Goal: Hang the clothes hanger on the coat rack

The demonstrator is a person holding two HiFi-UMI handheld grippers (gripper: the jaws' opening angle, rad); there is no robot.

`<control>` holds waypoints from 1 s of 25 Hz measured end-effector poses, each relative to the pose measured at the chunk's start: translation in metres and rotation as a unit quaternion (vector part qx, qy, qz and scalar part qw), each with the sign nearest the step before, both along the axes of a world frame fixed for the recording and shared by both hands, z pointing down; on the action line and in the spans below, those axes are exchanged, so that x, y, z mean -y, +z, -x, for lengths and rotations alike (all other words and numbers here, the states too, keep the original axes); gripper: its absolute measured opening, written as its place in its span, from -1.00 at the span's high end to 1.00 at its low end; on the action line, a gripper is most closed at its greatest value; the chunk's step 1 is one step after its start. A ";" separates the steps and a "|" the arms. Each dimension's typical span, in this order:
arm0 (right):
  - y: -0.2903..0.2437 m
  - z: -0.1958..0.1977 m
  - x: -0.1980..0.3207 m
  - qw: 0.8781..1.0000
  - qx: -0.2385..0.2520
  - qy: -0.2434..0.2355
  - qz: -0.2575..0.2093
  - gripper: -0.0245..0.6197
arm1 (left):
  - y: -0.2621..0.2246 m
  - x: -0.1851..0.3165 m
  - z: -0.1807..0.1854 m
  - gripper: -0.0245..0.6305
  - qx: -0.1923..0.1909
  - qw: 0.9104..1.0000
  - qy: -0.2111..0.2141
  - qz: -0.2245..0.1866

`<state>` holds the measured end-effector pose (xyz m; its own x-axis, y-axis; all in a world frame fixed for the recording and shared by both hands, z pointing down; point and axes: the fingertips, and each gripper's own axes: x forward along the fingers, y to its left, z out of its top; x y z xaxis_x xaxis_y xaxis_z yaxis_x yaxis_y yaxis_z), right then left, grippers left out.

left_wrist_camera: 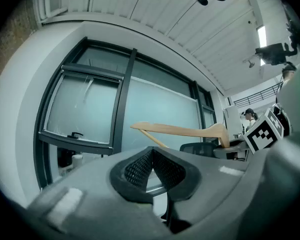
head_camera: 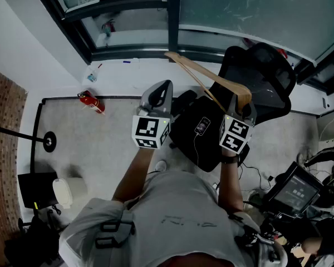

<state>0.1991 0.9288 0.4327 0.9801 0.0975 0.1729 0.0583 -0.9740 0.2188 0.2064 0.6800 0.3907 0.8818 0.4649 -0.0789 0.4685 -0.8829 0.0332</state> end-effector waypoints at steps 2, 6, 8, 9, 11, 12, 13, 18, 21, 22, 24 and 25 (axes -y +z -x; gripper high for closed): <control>0.005 0.005 0.003 1.000 0.001 -0.007 -0.007 0.62 | 0.003 -0.002 0.007 0.92 0.003 1.000 -0.001 -0.004; 0.009 0.010 -0.003 1.000 0.000 -0.012 -0.020 0.62 | 0.009 -0.004 0.018 0.92 0.009 1.000 -0.008 -0.006; 0.006 0.010 -0.006 1.000 -0.003 -0.012 -0.023 0.62 | 0.010 0.002 0.024 0.92 0.012 1.000 -0.019 -0.006; 0.005 0.010 -0.007 1.000 -0.005 -0.012 -0.025 0.62 | 0.011 0.005 0.026 0.92 0.014 1.000 -0.025 -0.006; 0.004 0.011 -0.008 1.000 -0.005 -0.014 -0.027 0.62 | 0.014 0.012 0.030 0.92 0.021 0.999 -0.035 -0.003; 0.005 0.012 -0.008 0.999 -0.005 -0.015 -0.028 0.62 | 0.016 0.014 0.033 0.92 0.024 0.999 -0.039 -0.002; 0.006 0.015 -0.007 0.999 -0.004 -0.018 -0.029 0.62 | 0.018 0.016 0.036 0.92 0.027 0.999 -0.043 -0.002; 0.014 0.033 -0.005 0.999 0.002 -0.034 -0.031 0.62 | 0.024 0.013 0.057 0.92 0.029 0.998 -0.052 0.000; 0.020 0.041 -0.002 0.998 0.009 -0.053 -0.029 0.62 | 0.029 0.010 0.071 0.92 0.033 0.997 -0.064 0.001; 0.022 0.044 0.002 0.998 0.012 -0.063 -0.028 0.62 | 0.031 0.011 0.077 0.92 0.036 0.997 -0.070 0.001; 0.029 0.051 0.011 0.996 0.020 -0.086 -0.025 0.62 | 0.041 0.014 0.094 0.92 0.047 0.995 -0.087 0.003; 0.033 0.054 0.016 0.995 0.025 -0.099 -0.023 0.62 | 0.047 0.016 0.104 0.92 0.054 0.994 -0.097 0.004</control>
